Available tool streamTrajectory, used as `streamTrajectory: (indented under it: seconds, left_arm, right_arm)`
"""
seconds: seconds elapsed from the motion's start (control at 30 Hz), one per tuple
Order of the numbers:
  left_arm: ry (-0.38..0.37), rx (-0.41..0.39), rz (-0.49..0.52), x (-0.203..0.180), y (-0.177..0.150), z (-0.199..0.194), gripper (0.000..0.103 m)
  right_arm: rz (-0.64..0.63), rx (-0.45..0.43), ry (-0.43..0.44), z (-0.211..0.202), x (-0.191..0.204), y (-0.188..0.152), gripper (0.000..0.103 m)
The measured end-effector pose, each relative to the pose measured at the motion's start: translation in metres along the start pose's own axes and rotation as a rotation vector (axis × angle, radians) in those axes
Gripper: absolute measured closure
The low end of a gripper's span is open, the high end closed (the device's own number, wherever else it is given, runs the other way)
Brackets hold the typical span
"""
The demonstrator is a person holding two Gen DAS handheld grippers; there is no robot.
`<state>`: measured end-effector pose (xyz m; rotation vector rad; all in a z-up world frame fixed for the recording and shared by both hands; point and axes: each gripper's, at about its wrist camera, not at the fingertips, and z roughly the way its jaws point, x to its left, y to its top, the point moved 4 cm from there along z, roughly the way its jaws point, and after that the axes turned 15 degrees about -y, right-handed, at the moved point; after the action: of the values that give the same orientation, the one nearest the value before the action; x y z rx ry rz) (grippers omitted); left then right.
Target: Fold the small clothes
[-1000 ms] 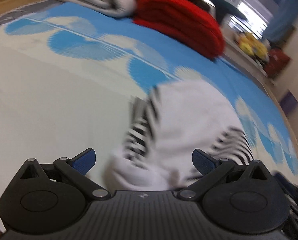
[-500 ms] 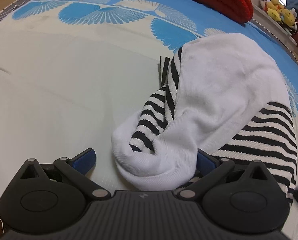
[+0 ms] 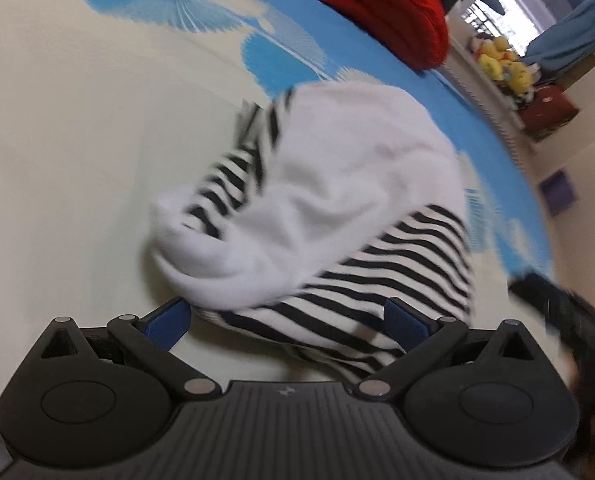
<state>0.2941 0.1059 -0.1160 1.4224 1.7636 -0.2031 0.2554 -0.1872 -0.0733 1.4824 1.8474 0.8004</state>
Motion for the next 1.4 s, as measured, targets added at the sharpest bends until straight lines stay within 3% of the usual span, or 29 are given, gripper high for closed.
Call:
streamTrajectory:
  seconds: [0.1,0.27,0.43,0.5,0.8,0.87,0.93,0.97,1.0,1.07,1.1,1.2,1.33,1.4]
  left_arm:
    - [-0.011,0.008,-0.058,0.005,0.003,0.008,0.0]
    - [0.098,0.009,-0.038,0.011,0.006,0.02,0.0]
    - [0.141,0.026,0.026,0.005,0.006,0.03,0.0]
    - [0.152,0.035,0.047,0.003,0.005,0.035,0.0]
    - [0.161,0.055,0.05,0.008,0.005,0.04,0.0]
    - [0.165,0.054,0.052,0.009,0.005,0.04,0.0]
    - [0.198,0.013,0.029,0.014,0.011,0.033,0.0]
    - [0.221,-0.027,0.012,0.017,0.014,0.028,0.009]
    - [0.222,-0.063,-0.003,0.021,0.017,0.021,0.031]
    - [0.148,-0.062,-0.031,0.023,0.023,0.019,0.054]
    - [0.157,-0.057,-0.018,0.021,0.026,0.02,0.061]
    - [0.2,0.005,0.125,0.003,0.049,0.036,0.07]
    - [0.194,0.071,0.286,-0.025,0.119,0.088,0.072]
    - [0.179,0.101,0.356,-0.043,0.156,0.129,0.072]
  right_arm:
    - [0.114,0.072,-0.006,0.034,-0.04,0.035,0.03]
    - [0.254,0.239,0.045,0.109,-0.07,0.06,0.03]
    - [0.19,0.308,0.057,0.161,-0.056,0.074,0.026]
    - [0.173,0.316,0.065,0.174,-0.052,0.08,0.018]
    - [0.09,0.376,0.121,0.217,-0.038,0.078,0.001]
    - [0.1,0.391,0.137,0.223,-0.038,0.073,0.002]
    - [0.135,0.405,0.163,0.228,-0.041,0.066,0.021]
    - [0.143,0.4,0.185,0.227,-0.042,0.065,0.034]
    - [0.144,0.389,0.186,0.224,-0.042,0.065,0.047]
    - [0.141,0.364,0.197,0.214,-0.041,0.068,0.056]
    - [0.147,0.357,0.201,0.209,-0.043,0.069,0.058]
    - [0.22,0.353,0.209,0.196,-0.058,0.066,0.061]
    - [0.381,0.341,0.142,0.175,-0.096,0.038,0.061]
    - [0.529,0.345,0.119,0.159,-0.121,0.014,0.061]
